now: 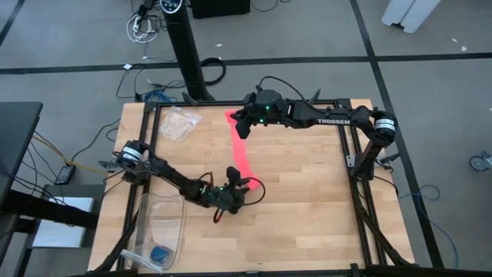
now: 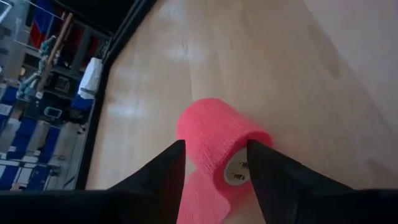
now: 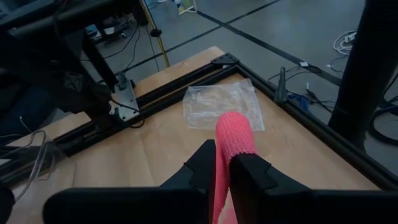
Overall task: Roll bandage
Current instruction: Roll the pink bandage
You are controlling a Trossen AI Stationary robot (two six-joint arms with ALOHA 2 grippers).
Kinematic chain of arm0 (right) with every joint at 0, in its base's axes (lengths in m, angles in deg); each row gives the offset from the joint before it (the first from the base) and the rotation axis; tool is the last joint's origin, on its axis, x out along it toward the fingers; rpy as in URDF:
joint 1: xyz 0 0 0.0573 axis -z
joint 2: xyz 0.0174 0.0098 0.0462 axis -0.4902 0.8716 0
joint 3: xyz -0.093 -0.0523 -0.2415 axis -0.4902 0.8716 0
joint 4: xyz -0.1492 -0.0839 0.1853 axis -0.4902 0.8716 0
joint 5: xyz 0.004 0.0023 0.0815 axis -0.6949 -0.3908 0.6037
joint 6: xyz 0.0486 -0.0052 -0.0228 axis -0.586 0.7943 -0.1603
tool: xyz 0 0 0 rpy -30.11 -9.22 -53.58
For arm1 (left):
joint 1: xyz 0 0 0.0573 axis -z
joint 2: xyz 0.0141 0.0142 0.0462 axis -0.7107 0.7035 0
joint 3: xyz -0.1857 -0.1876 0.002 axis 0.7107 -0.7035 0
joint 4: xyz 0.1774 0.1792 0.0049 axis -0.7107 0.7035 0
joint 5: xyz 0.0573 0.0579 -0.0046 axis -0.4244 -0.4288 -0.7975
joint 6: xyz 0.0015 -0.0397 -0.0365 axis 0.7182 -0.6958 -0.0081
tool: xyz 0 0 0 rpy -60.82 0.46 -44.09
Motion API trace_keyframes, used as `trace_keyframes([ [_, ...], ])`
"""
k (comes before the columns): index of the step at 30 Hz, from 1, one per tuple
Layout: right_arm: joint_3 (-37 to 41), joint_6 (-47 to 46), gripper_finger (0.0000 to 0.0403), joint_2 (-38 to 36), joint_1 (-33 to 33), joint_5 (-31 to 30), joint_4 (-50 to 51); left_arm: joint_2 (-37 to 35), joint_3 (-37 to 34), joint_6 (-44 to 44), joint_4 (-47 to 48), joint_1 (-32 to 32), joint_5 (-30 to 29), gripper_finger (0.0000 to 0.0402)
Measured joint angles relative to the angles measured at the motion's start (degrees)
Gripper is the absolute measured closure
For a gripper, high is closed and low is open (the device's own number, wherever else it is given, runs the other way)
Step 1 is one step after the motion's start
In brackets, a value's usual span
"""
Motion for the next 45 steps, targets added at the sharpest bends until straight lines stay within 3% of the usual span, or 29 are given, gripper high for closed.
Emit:
trace_keyframes([
  [11, 0.00, 0.02, 0.0362, 0.00, -0.10, 0.98, -0.22, 0.07, 0.30, 5.30, 0.29, 1.11, -5.48, 0.0251],
  [20, -0.02, 0.02, 0.0364, 0.00, -0.39, 1.36, -0.20, 0.16, 5.81, 4.17, 15.56, 1.00, -7.14, 0.0252],
  [26, -0.02, 0.02, 0.0363, 0.00, -0.52, 1.61, -0.18, 0.16, 6.29, 5.23, 16.54, 0.98, -7.08, 0.0252],
  [38, -0.04, 0.02, 0.0364, -0.02, -0.52, 2.45, -0.23, 0.03, 6.18, 4.71, 14.95, -1.46, 0.85, 0.0259],
  [45, -0.04, 0.02, 0.0365, -0.02, -0.52, 2.88, -1.13, 0.07, 6.13, 5.19, 13.31, -2.47, 2.98, 0.0291],
])
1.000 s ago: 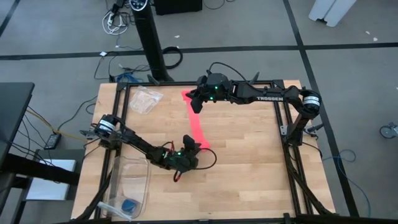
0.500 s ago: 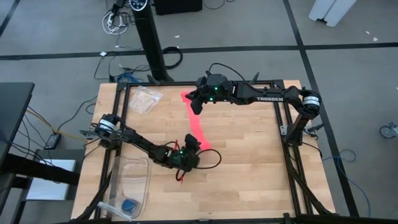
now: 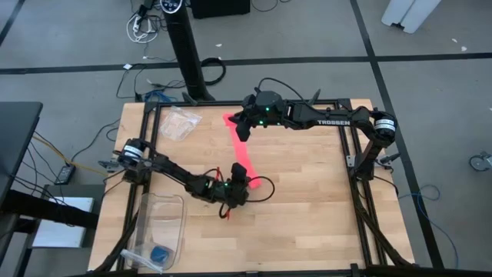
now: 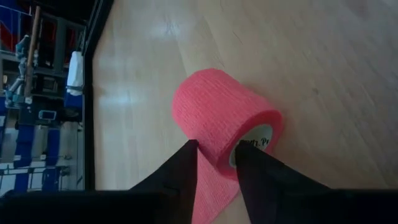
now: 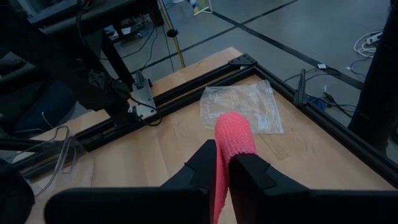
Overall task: Roll bandage
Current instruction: Roll the pink bandage
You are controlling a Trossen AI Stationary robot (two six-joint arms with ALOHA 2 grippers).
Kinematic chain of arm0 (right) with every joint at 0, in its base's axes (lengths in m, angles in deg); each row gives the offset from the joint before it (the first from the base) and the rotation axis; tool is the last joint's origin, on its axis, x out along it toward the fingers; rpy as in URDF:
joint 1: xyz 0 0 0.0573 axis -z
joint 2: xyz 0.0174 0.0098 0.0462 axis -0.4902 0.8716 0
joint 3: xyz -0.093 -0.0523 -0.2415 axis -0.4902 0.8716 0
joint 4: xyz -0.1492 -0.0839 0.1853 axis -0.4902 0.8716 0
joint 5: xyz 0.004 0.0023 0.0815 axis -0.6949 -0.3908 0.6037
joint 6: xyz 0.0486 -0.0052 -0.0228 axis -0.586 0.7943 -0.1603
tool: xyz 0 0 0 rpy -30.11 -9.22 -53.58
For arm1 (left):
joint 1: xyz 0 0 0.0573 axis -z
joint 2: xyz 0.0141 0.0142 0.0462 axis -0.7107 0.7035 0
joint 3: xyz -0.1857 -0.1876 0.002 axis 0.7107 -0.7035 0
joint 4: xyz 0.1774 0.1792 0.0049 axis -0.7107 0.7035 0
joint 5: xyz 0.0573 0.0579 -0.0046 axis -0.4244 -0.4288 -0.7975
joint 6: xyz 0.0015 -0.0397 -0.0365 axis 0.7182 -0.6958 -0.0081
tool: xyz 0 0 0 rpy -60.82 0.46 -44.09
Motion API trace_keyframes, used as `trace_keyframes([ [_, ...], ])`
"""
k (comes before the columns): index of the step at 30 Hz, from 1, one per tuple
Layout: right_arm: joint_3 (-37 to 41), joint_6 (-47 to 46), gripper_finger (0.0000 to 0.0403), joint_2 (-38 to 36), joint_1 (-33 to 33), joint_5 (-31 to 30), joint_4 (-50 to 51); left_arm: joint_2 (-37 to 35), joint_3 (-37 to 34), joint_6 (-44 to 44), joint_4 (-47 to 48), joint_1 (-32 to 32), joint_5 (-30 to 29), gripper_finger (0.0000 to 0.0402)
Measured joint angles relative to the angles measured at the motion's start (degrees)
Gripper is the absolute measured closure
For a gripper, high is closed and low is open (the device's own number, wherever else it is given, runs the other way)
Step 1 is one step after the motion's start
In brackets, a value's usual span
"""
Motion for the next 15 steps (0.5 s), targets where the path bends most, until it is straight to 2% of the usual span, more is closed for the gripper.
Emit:
trace_keyframes([
  [8, 0.00, -0.02, 0.0365, 0.00, 0.00, 0.13, -0.13, 0.23, 0.01, -0.51, -4.42, -1.01, 2.75, 0.0386],
  [15, -0.02, 0.79, 0.0359, -0.42, 0.78, 0.14, 0.70, -1.57, 0.02, -0.87, -6.50, 1.25, 1.03, 0.0389],
])
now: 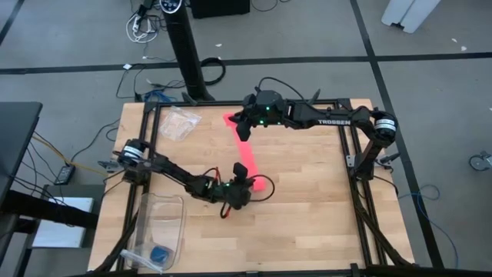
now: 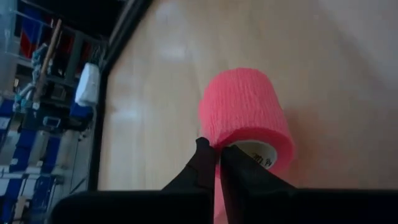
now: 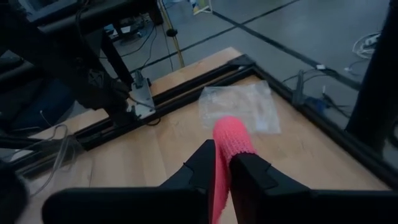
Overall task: Roll bandage
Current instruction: Roll the pink bandage
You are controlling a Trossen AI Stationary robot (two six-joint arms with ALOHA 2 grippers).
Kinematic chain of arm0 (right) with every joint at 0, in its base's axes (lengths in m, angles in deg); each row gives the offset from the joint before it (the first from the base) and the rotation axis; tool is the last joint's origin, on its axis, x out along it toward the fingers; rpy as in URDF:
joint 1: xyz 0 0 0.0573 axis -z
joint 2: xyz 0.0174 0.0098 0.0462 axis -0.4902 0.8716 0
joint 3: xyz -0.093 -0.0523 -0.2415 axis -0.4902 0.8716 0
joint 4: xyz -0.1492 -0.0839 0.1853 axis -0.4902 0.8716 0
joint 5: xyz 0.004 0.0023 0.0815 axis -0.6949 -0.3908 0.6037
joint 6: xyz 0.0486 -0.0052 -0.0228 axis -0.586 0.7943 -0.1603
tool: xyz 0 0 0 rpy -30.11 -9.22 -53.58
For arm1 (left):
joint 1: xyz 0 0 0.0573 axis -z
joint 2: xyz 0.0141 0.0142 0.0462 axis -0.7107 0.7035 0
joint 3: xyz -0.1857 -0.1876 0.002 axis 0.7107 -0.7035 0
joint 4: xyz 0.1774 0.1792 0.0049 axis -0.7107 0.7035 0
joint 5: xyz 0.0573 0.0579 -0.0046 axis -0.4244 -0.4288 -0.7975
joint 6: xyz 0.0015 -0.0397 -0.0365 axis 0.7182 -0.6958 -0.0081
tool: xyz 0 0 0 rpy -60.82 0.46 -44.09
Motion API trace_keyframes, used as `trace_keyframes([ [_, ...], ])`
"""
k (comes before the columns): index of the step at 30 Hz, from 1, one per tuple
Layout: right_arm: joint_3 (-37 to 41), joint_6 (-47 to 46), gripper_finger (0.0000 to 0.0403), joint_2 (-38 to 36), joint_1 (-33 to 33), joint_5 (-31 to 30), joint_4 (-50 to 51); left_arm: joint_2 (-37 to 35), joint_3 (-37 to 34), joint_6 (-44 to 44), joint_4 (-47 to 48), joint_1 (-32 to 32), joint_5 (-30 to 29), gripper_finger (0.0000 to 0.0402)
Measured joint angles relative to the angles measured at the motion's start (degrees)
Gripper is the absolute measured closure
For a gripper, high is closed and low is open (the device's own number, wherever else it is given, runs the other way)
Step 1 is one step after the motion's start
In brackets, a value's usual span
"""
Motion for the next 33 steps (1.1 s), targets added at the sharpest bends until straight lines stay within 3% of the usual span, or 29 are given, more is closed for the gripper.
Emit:
trace_keyframes([
  [5, -0.02, 1.35, 0.0325, -0.42, 2.10, -0.41, 0.15, -6.02, 0.02, -1.54, 2.29, 3.50, -2.31, 0.0389],
  [16, -1.05, 0.32, 0.0226, -1.65, 3.14, -1.00, -2.15, -26.58, 0.09, -10.07, 10.48, 10.68, -2.76, 0.0391],
  [18, -1.56, -4.35, 0.0219, -1.65, 3.26, -2.48, -2.33, -29.07, 0.09, -10.70, 11.30, 11.80, -2.28, 0.0391],
  [21, -1.62, -18.35, 0.0217, -1.65, 4.11, -4.22, -2.46, -30.59, 0.11, -11.63, 11.15, 12.93, -2.10, 0.0391],
  [28, -1.60, -39.46, 0.0221, -1.59, 7.78, 7.62, 1.54, -28.42, 0.13, -14.24, 15.05, 14.67, -2.12, 0.0391],
  [33, -1.60, -47.67, 0.0221, -1.56, 11.02, 10.42, 2.56, -23.26, 0.15, -14.54, 14.06, 16.42, -2.13, 0.0391],
])
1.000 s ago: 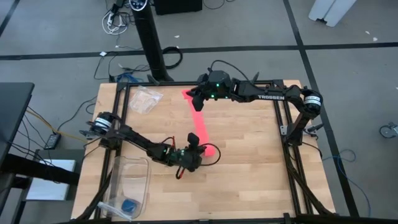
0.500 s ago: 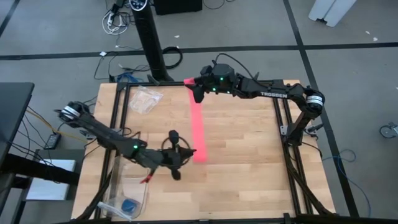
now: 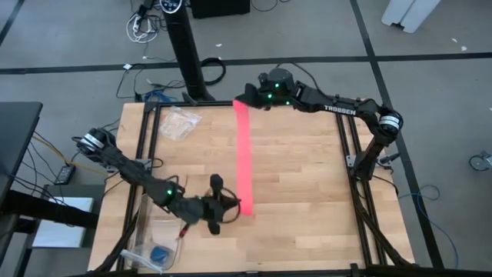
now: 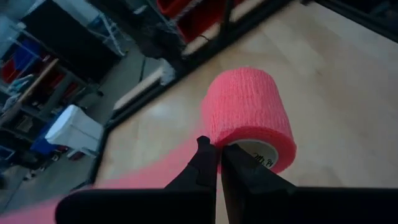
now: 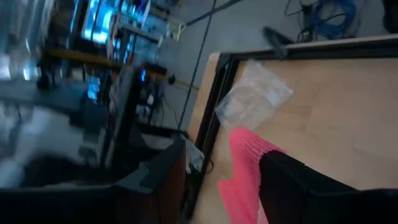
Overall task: Roll bandage
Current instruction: Roll the pink bandage
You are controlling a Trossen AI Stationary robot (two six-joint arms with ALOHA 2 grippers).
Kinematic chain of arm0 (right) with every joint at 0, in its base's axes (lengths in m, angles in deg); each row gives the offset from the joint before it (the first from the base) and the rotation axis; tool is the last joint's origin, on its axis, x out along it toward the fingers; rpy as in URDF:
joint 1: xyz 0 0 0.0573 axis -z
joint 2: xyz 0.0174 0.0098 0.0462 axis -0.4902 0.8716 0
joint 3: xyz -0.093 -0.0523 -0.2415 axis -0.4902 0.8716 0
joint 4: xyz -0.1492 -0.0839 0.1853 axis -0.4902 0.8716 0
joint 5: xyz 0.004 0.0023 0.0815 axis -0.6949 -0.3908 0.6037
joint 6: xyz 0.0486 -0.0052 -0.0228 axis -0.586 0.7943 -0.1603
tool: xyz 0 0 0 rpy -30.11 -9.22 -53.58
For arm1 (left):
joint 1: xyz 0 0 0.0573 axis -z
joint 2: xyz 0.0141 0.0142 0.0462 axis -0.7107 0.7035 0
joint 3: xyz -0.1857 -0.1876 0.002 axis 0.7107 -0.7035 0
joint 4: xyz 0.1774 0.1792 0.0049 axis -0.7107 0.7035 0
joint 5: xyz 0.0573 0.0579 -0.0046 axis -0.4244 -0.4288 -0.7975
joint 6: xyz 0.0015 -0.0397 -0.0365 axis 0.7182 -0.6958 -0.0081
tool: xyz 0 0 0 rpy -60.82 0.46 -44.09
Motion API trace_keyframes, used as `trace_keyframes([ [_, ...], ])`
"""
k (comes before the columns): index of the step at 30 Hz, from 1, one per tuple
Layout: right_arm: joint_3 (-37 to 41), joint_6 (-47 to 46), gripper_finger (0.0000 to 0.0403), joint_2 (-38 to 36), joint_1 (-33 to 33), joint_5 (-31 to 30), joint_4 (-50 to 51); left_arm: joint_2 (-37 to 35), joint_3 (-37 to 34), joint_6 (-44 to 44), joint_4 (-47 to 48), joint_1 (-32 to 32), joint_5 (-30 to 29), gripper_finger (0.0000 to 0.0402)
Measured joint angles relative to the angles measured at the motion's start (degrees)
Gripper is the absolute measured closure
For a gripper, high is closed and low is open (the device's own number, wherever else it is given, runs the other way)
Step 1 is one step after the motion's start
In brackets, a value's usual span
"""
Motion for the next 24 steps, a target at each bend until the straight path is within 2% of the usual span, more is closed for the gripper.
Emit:
trace_keyframes([
  [6, 0.00, -5.94, 0.0221, 0.02, 3.22, 0.04, 0.00, 4.61, 0.89, 0.88, -4.08, 2.49, -0.17, 0.0391],
  [13, 0.00, -11.14, 0.0222, 0.07, 4.46, -0.71, 1.55, 5.12, 6.81, 2.30, -1.20, 5.92, 0.02, 0.0391],
  [16, 0.00, -3.68, 0.0221, 0.07, 4.40, 2.80, 1.54, 5.07, 9.19, 2.29, 0.63, 7.11, -0.98, 0.0391],
  [21, 0.04, 16.90, 0.0223, -1.61, 4.13, 14.43, 1.74, 3.30, 13.48, 1.63, 7.04, 7.96, -5.87, 0.0391],
  [24, 0.04, 27.94, 0.0225, -5.17, 1.63, 16.21, 4.54, 0.75, 15.93, 1.42, 9.59, 7.93, -7.34, 0.0391],
])
